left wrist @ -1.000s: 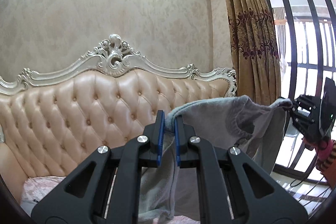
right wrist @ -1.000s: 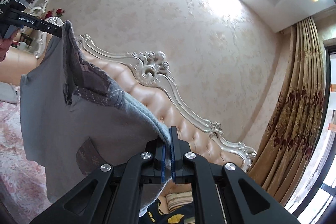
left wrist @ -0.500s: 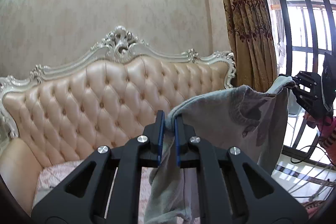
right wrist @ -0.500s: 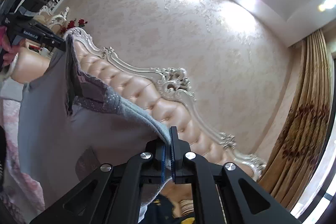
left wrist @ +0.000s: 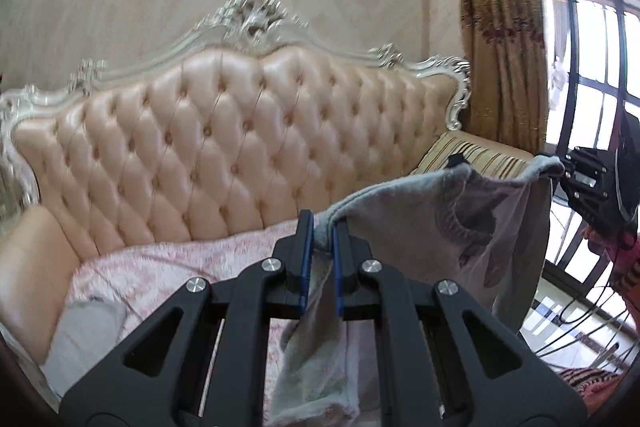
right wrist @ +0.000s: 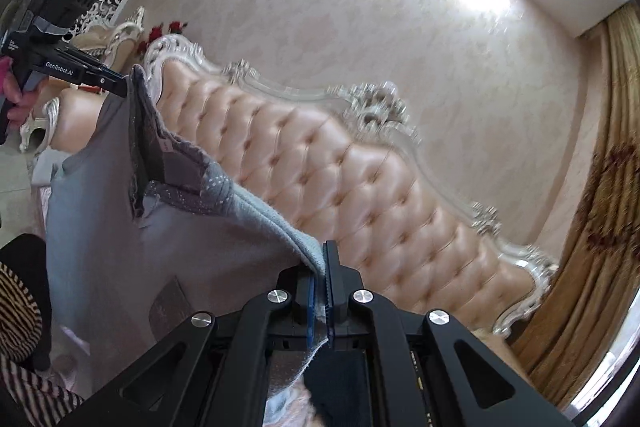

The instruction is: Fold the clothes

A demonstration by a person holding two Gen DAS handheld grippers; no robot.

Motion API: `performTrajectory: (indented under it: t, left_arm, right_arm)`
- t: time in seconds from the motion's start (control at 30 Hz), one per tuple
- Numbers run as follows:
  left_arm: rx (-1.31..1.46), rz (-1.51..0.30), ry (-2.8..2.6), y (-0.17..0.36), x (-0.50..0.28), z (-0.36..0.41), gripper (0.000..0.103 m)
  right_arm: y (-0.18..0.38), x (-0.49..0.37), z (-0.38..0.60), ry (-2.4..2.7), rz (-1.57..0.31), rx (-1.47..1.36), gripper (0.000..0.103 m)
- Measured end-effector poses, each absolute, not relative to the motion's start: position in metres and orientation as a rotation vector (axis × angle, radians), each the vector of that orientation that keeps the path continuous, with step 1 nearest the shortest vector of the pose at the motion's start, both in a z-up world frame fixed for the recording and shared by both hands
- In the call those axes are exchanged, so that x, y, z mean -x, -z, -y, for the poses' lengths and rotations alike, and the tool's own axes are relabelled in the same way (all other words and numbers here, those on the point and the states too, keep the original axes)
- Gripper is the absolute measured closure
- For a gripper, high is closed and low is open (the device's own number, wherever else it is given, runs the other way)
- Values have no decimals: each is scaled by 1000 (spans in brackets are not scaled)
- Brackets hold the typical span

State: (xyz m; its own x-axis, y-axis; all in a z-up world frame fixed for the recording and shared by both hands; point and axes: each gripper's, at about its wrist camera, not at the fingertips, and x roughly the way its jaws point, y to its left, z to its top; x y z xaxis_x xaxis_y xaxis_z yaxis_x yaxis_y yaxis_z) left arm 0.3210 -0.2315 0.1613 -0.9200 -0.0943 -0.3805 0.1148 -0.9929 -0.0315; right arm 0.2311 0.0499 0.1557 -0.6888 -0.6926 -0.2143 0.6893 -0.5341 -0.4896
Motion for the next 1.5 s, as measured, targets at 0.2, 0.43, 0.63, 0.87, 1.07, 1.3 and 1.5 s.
performTrajectory:
  t: [0.2, 0.43, 0.63, 0.87, 1.07, 1.3, 1.5]
  left_arm:
    - [-657, -112, 2916, -133, -297, 248, 92]
    - [-800, -155, 2862, -103, -258, 279, 92]
    - [-898, -210, 2839, -81, -248, 292, 92]
    - [-883, -204, 2869, -91, -277, 284, 92]
    - [-801, -211, 2892, -119, -307, 275, 92]
    - [-773, -202, 2905, -136, -286, 289, 92]
    - [-1003, -271, 2797, -80, -204, 322, 92]
  right_arm:
    - [-139, -188, -21, 2230, -641, -83, 99]
    - [-119, -146, 13, 2200, -673, -169, 99]
    - [-95, -129, 32, 2175, -703, -245, 99]
    - [-101, -145, 21, 2154, -719, -217, 99]
    - [-123, -168, 8, 2149, -723, -131, 99]
    - [-138, -151, 15, 2166, -690, -97, 99]
    - [-95, -79, 54, 2155, -622, -316, 99]
